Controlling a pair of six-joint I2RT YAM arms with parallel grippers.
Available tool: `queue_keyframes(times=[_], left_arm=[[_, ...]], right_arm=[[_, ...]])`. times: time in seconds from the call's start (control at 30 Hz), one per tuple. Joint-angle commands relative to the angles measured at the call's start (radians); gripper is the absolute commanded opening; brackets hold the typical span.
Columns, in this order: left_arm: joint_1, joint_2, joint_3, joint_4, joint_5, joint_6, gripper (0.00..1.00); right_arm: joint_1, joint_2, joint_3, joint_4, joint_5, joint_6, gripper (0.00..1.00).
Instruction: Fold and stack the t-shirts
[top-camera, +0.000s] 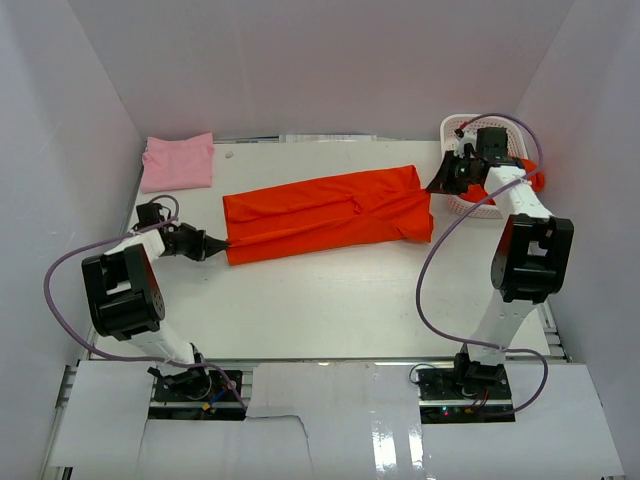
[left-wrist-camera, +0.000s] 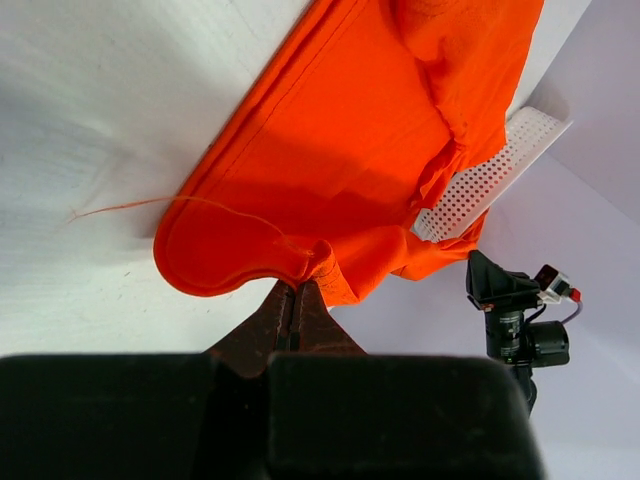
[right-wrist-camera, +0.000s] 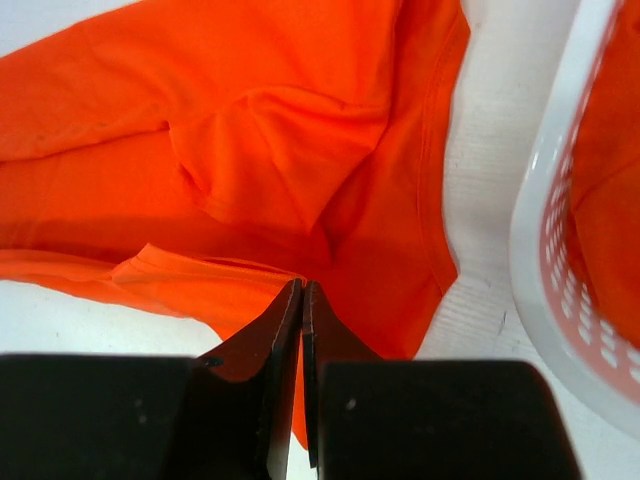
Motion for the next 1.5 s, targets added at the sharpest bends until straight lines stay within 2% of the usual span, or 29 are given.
queue_keyframes(times=[0.0,0.37,0.77,1.3,1.47], left_arm=[[-0.014,0.006,0.052,0.002,-0.022,-0.003,0.00],[-0.043,0.080,0.167,-0.022,-0.062,0.011,0.00],[-0.048,0.144,0.224,-0.036,-0.085,0.021,0.00],[-0.050,0.238,0.271,-0.030,-0.109,0.026,0.00],[-0.053,0.242,0.294,-0.030,-0.114,0.020,0.00]], right_arm=[[0.019,0.036,0.093,0.000,0.015,-0.032,0.08],[0.059,0.171,0.274,-0.047,0.032,-0.061,0.08],[0.059,0.306,0.452,-0.092,0.026,-0.093,0.08],[0.060,0.402,0.471,-0.006,-0.029,-0.089,0.09],[0.065,0.444,0.526,0.002,-0.046,-0.084,0.10]])
